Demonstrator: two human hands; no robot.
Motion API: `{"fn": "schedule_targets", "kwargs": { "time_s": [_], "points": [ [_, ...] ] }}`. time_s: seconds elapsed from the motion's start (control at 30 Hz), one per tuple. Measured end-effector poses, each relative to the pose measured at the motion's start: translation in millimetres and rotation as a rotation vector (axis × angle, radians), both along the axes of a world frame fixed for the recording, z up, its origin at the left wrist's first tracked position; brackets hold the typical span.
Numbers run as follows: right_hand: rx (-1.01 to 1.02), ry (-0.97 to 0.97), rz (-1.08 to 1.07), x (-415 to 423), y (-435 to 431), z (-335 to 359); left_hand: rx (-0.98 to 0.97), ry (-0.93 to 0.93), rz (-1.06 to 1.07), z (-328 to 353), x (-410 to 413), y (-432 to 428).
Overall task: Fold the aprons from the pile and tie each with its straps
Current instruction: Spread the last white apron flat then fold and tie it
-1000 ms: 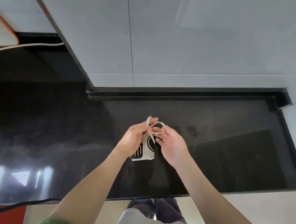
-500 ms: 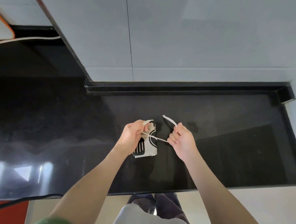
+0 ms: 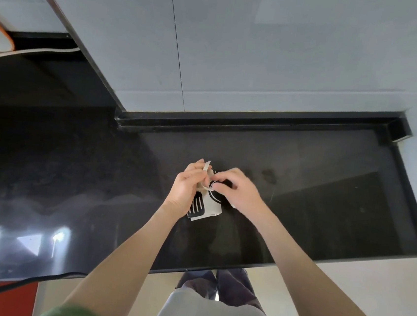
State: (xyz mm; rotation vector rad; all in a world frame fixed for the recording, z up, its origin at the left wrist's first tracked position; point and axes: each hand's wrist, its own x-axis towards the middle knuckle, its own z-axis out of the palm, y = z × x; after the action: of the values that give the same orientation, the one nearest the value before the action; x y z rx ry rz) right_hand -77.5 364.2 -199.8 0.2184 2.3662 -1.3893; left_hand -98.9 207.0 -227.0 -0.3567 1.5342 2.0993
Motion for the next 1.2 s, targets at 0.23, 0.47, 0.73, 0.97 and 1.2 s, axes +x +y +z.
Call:
{"fn": "schedule_targets", "kwargs": {
  "time_s": [0.23, 0.47, 0.73, 0.97, 1.2],
  "points": [
    [-0.194, -0.102, -0.078, 9.7, -29.8, -1.0, -0.041, 0.062, 0.007, 1.1, 5.0, 4.3],
    [-0.387, -0.122, -0.214, 9.9, -17.2, -3.8, -0.444, 0.178, -0.006, 3.6, 3.2, 11.0],
    [-0.389, -0.113, -0.305, 5.1, -14.9, -5.1, -0.494, 0.281, -0.154, -4.7, 4.9, 7.8],
    [-0.324, -0.124, -0.367, 2.3, -10.1, -5.4, -0.561, 0.364, -0.296, 0.8, 2.6, 7.3],
    [-0.099, -0.075, -0.282, 4.7, -1.4, 1.0, -0.505, 0.297, -0.32, -3.4, -1.1, 4.0]
  ]
}}
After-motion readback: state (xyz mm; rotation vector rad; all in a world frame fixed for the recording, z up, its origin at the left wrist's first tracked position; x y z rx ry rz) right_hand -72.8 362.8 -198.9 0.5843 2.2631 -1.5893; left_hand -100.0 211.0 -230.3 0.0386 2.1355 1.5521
